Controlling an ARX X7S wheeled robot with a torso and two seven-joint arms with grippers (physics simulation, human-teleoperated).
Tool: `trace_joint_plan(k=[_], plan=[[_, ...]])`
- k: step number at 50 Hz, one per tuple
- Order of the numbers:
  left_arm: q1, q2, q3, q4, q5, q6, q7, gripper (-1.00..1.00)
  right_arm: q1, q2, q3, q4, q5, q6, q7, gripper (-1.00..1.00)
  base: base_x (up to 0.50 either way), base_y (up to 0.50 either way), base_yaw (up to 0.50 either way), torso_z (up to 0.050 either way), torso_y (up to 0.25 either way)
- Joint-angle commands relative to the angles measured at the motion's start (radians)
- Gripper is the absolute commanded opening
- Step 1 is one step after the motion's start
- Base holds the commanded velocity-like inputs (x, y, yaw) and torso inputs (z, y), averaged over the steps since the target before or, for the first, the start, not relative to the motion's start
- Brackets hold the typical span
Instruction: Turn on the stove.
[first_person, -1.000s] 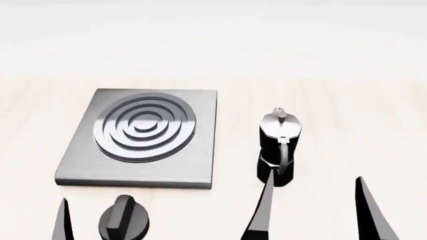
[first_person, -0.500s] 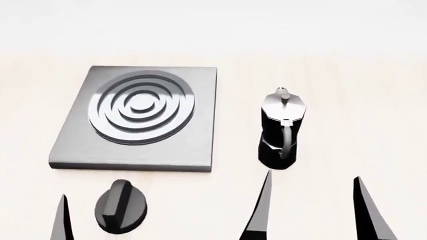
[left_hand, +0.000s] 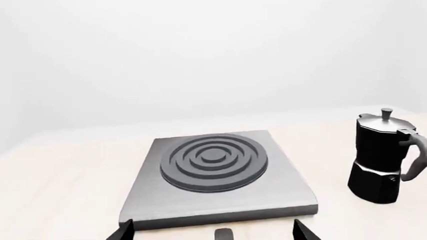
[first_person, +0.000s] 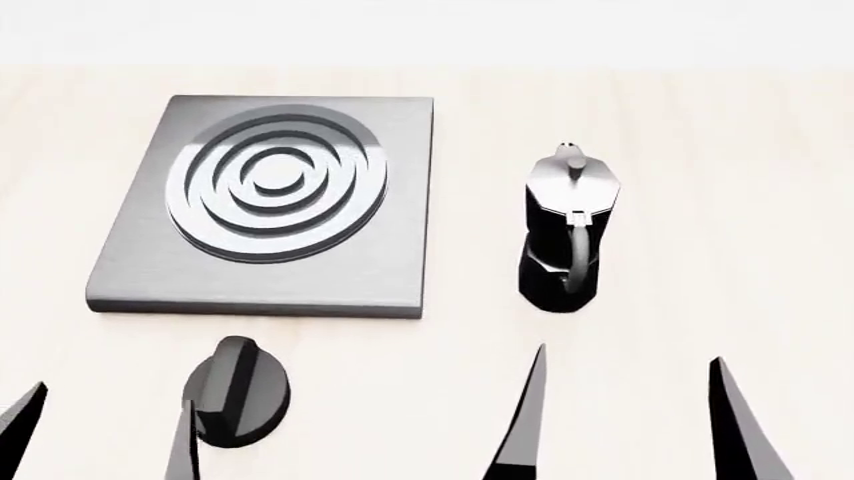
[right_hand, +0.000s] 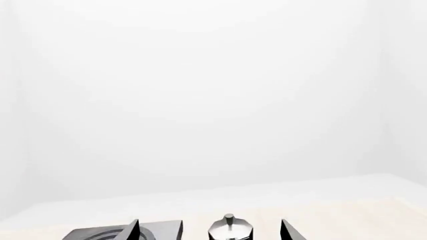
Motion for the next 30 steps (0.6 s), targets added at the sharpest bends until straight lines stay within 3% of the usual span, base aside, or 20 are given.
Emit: trace_joint_plan(k=[1,15,30], plan=[[-0.143,0.044,0.046,-0.127,0.027,-0.076,0.046,1.0,-0.002,-0.005,0.015,-0.01,-0.019,0.001,-0.008,1.0,0.0,0.0,0.0,0.0,0.0],[-0.286,0.087,0.09,-0.331,0.039,-0.091,0.046,1.0,-0.008,0.01,0.027,-0.023,0.004,-0.007,0.009,1.0,0.0,0.0,0.0,0.0,0.0],[-0.332,0.102,0.106,-0.426,0.034,-0.083,0.036,1.0,-0.007,0.022,0.022,-0.026,0.018,-0.013,0.023,1.0,0.0,0.0,0.0,0.0,0.0]])
